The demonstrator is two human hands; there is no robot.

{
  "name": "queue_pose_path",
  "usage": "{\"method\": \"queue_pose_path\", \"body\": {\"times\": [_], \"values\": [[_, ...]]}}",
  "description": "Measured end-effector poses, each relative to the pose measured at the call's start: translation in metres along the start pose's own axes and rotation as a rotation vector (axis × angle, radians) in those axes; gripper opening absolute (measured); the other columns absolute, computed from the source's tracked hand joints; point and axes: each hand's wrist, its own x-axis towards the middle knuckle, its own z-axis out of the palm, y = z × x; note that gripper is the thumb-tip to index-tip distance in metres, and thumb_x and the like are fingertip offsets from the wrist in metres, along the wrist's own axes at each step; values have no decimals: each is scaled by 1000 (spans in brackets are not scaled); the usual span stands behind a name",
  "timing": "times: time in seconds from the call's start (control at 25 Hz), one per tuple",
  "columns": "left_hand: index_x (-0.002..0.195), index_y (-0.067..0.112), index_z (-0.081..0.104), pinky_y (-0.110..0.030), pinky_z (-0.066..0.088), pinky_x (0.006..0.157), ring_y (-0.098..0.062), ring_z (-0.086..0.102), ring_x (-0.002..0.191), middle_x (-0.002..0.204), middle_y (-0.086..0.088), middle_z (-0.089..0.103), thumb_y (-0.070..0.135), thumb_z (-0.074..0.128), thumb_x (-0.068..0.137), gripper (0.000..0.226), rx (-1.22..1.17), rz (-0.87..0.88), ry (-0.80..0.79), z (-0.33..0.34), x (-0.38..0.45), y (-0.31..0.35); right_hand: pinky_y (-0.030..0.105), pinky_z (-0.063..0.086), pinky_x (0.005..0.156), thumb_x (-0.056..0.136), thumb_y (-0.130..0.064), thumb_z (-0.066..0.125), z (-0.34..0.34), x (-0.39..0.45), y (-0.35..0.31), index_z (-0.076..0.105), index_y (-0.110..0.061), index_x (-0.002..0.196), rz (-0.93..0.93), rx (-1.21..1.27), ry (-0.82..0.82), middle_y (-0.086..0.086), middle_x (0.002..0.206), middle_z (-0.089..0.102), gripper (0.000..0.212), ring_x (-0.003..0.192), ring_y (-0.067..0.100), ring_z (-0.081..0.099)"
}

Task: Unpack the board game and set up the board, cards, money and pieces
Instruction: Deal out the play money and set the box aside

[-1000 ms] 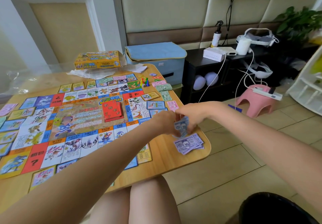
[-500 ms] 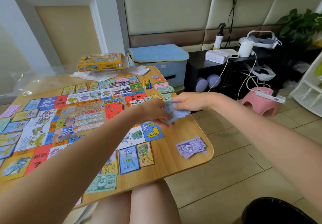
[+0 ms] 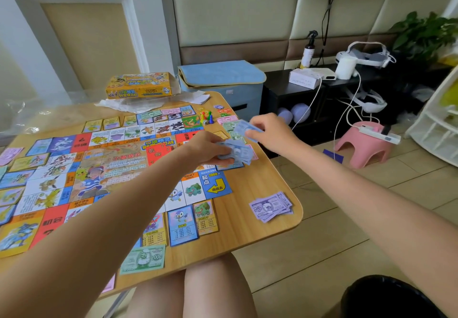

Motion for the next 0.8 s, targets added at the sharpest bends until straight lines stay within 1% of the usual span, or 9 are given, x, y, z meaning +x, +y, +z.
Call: {"method": "queue_pose_path", "body": {"times": [0.04, 0.12, 0.24, 0.4, 0.48, 0.56, 0.64, 0.68, 0.8], "values": [[116, -8, 53, -22, 57, 58, -21, 66, 71, 92, -14, 61, 1, 57, 89, 29, 22, -24, 50, -5, 1, 0, 26, 20, 51, 89, -14, 59, 0, 0, 5, 39, -14, 57, 79, 19, 45, 0, 55, 33, 38, 53, 13, 31], [114, -4, 54, -21, 57, 53, -19, 67, 60, 90, -13, 60, 1, 58, 89, 26, 7, -43, 137, -16, 3, 0, 24, 21, 48, 86, -11, 62, 1, -2, 14, 40, -14, 57, 309, 94, 7, 3, 57, 34, 36, 53, 15, 32], [96, -1, 55, -23, 57, 52, -19, 67, 61, 85, -13, 60, 2, 58, 89, 8, -89, -53, 167, -24, 0, 1, 18, 31, 38, 81, -7, 68, 9, -14, 17, 62, -2, 85, 458, 137, -233, 7, 63, 51, 9, 50, 12, 41], [90, 1, 52, -32, 58, 59, -25, 64, 73, 92, -17, 59, 2, 56, 90, 4, -155, -81, 152, -21, -4, 0, 24, 39, 50, 79, -17, 74, 20, -25, 13, 55, -4, 109, 431, -45, -298, 6, 76, 57, 39, 61, 16, 50], [86, 2, 52, -32, 58, 61, -25, 64, 75, 97, -18, 59, 3, 55, 91, 6, -155, -84, 143, -21, -6, -2, 30, 42, 64, 76, -29, 76, 18, -24, 13, 49, -8, 108, 422, -250, -309, 3, 92, 52, 47, 81, 19, 54], [86, 2, 52, -31, 58, 62, -25, 65, 76, 97, -18, 59, 3, 55, 91, 5, -179, -87, 127, -21, -9, -4, 30, 39, 62, 75, -37, 75, 14, -20, 11, 46, -13, 92, 384, -317, -272, 0, 88, 49, 42, 78, 18, 51], [88, 0, 51, -30, 58, 61, -26, 65, 75, 94, -18, 60, 0, 54, 91, 4, -231, -95, 82, -21, -15, -6, 26, 33, 53, 79, -38, 71, 9, -16, 3, 49, -11, 77, 303, -148, -156, 2, 73, 48, 35, 62, 14, 44], [89, -1, 51, -30, 58, 62, -26, 65, 76, 93, -18, 61, -1, 54, 91, 3, -248, -96, 45, -23, -18, -8, 25, 34, 52, 82, -38, 69, 7, -15, -4, 55, -8, 78, 261, -14, -125, 4, 71, 50, 33, 59, 14, 45], [96, -4, 54, -29, 59, 69, -26, 67, 81, 96, -20, 64, -2, 54, 90, 7, -271, -96, -62, -31, -28, -16, 20, 43, 51, 85, -30, 67, 10, -21, -33, 65, -1, 93, 171, 297, -255, 3, 67, 61, 30, 54, 9, 57]]}}
